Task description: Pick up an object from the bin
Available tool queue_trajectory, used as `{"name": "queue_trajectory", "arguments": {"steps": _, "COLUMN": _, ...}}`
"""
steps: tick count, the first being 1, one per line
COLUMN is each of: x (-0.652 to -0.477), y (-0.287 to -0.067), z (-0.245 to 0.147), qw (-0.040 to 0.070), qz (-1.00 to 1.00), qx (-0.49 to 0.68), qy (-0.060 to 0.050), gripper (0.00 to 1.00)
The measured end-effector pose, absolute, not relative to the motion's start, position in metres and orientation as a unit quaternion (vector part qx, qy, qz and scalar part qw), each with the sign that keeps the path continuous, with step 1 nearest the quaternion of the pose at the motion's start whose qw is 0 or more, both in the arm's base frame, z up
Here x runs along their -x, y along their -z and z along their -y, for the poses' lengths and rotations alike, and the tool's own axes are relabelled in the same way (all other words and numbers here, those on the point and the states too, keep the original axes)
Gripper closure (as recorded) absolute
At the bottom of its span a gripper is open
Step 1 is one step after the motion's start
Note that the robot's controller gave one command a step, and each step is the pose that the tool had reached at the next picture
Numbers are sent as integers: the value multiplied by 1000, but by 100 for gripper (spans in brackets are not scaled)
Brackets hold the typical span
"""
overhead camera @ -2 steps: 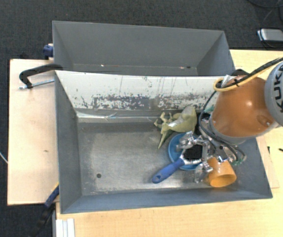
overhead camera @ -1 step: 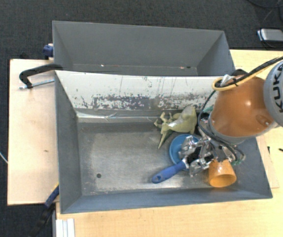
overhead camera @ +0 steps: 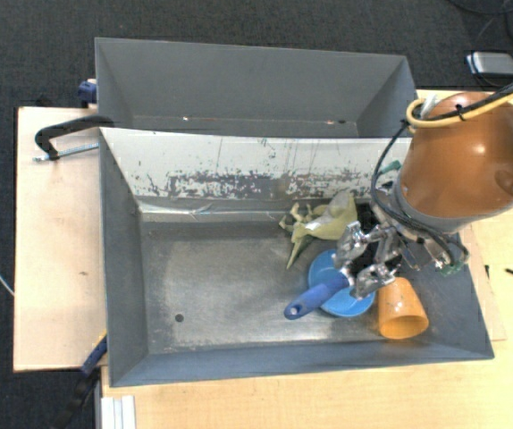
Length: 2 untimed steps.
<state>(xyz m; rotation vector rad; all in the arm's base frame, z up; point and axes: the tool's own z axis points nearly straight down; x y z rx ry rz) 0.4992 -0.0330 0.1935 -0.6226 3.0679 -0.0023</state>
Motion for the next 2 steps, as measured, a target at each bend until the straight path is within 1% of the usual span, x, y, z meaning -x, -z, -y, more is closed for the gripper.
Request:
{"name": "queue_trajectory", "arguments": {"steps": 1, "x": -509, "y": -294, "z": 26, "qw": 7, "qz": -977, "qx": 213, "qy": 1, "gripper": 100}}
{"name": "queue_trajectory", "arguments": {"steps": 2, "x": -526, "y": -334, "z": 29, "qw": 4, "qz": -958, "qx": 287, "qy": 1, "gripper": 100}}
